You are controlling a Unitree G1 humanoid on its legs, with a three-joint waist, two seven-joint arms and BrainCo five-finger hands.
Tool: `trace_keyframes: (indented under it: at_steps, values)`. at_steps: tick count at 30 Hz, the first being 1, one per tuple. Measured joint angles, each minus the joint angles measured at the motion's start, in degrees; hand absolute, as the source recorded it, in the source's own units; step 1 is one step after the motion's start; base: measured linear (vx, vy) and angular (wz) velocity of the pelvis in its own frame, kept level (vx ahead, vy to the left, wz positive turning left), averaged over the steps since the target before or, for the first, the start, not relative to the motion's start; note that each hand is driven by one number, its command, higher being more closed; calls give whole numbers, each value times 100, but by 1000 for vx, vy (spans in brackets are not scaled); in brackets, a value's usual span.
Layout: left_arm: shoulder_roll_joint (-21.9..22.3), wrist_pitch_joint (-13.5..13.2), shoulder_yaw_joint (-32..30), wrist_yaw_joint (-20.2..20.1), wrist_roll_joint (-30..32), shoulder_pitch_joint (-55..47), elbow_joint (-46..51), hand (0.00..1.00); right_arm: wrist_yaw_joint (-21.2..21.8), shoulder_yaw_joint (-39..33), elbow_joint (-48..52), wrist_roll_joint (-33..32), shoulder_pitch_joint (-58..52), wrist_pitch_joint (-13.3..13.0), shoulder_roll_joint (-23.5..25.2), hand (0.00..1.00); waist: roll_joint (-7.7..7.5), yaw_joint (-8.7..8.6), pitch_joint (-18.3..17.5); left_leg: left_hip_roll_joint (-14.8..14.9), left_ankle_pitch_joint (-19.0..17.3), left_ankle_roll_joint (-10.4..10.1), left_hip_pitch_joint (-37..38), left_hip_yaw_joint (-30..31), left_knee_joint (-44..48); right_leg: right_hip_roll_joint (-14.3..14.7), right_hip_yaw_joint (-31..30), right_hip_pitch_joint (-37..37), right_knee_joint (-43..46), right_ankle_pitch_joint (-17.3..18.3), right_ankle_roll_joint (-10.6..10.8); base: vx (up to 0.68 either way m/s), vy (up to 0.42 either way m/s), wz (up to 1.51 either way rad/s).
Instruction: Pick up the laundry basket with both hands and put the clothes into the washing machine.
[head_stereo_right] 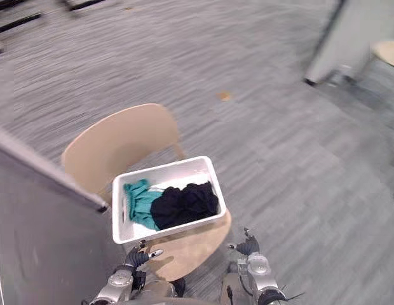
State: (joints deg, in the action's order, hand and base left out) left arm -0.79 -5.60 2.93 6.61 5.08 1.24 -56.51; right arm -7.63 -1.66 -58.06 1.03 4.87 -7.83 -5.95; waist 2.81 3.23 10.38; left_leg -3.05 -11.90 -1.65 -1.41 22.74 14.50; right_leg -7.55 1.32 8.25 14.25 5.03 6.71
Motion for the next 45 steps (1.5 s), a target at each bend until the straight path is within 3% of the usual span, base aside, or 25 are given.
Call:
trace_keyframes:
  at_steps: [2,3,4,5,6,7,8,10,12,14,15,18,23,25,28,34,37,39,42,45]
  values:
    - [110,7,41,-1,3,-56,-33,0,-2,-81,31,-5,-34,-9,-23,0,147,51,-101,198,142,-238,-127,160,-93,87,740,-429,-532,-84,-121,147,-227,139]
    - [110,3,39,-1,1,-62,-32,0,-3,-88,39,-7,-28,-14,-17,0,97,74,-84,225,203,-330,-148,95,-132,84,862,-490,-577,-87,-126,102,-183,131]
    - [103,-4,34,1,1,-61,-30,0,-2,-166,40,-31,-23,-20,-5,0,116,81,-115,304,318,-503,-214,-206,-193,69,1133,-603,-605,-87,-127,44,-137,119]
    - [103,-9,36,1,0,-71,-30,0,-9,-238,39,-44,-21,-40,27,0,50,86,-115,383,457,-544,-378,-721,-233,26,1405,-685,-640,-86,-130,9,-92,114]
    - [103,-14,40,1,0,-87,-29,0,-16,-270,39,-45,-8,-52,39,0,36,82,-123,436,486,-501,-409,-1058,-260,14,1492,-703,-644,-87,-131,-5,-51,99]
    - [97,-48,38,-1,0,-108,-18,0,-57,-301,41,-47,28,-63,37,0,27,80,-139,580,497,-368,-498,-1864,-274,4,1675,-714,-633,-84,-138,-17,-13,76]
    - [70,-53,33,-1,1,-96,-18,0,-119,-306,64,-47,37,-65,37,0,1,78,-142,654,608,-97,-618,-2583,-255,-53,1844,-750,-629,-80,-140,-25,14,71]
    - [-13,-56,34,5,1,-99,-24,0,-130,-351,113,-46,-44,-64,21,0,-95,70,-173,580,702,37,-606,-2856,-256,-128,2043,-878,-694,-73,-134,-19,70,61]
    - [-180,-53,37,15,0,-153,-34,0,-180,-517,302,-47,-243,-66,161,0,-268,69,-271,382,896,70,-572,-2696,-479,-206,2247,-1016,-883,-67,-127,-29,67,56]
    - [-266,-51,40,26,1,-173,-34,0,-244,-677,572,-43,-378,-68,177,0,-335,24,-314,236,1205,52,-530,-2542,-863,-274,2380,-1015,-965,-68,-128,-66,15,58]
    - [-301,-49,43,83,1,-200,-38,0,-310,-819,939,-30,-520,-66,166,0,-332,-40,-315,179,1502,69,-417,-2426,-1323,-292,2479,-1009,-981,-68,-128,-108,10,68]
    - [-401,-45,3,115,0,-296,-161,0,-502,-904,1750,204,-807,-65,183,0,-334,-95,-328,263,1788,61,-129,-2531,-2014,-238,2521,-1022,-979,-63,-131,-143,23,24]
    - [-399,-57,-88,111,38,-363,-207,0,-602,-896,3635,999,-1393,-59,159,0,-320,-154,-370,324,1624,-23,-149,-3028,-2040,-107,2094,-968,-1170,-50,-79,-159,33,-28]
    - [-405,-85,-120,100,78,-406,-204,0,-584,-870,4136,1299,-1549,-57,66,0,-315,-246,-385,328,1561,-54,-203,-3134,-2040,-86,1958,-914,-1251,-48,-75,-37,51,-20]
    - [-428,-127,-128,97,138,-415,-200,0,-441,-599,4666,1603,-1663,-66,-190,0,-351,-245,-414,326,1555,-44,-264,-3316,-2040,-58,1710,-799,-1341,-52,-70,9,57,-29]
    - [-551,-185,-124,31,178,-475,-75,0,37,660,4503,1633,-866,-99,-841,0,-388,-186,-419,260,1526,2,-442,-3322,-2039,-71,1591,-660,-1431,-75,-36,84,32,0]
    - [-642,-237,-122,-33,172,-471,50,0,147,1200,3669,1617,271,-217,-1251,0,-381,16,-373,196,1699,90,-690,-3078,-2021,-99,1693,-513,-1402,-326,-32,144,-6,41]
    - [-672,-258,-128,-27,173,-460,217,0,179,1494,3054,1575,1114,-231,-1475,0,-350,204,-159,192,1881,237,-742,-2936,-1994,-89,1907,-507,-1354,-359,-98,179,-26,66]
    - [-781,-303,-138,-6,163,-402,293,0,163,1718,2144,1560,2438,-254,-1557,0,-352,465,303,236,1949,157,-898,-2673,-1992,-50,2208,-498,-1343,-354,-156,92,-56,47]
    - [-795,-308,-142,-2,160,-395,297,0,138,1830,1518,1569,3206,-243,-1546,0,-343,585,601,211,2034,39,-1018,-2482,-1991,-53,2425,-496,-1333,-331,-193,86,-33,45]
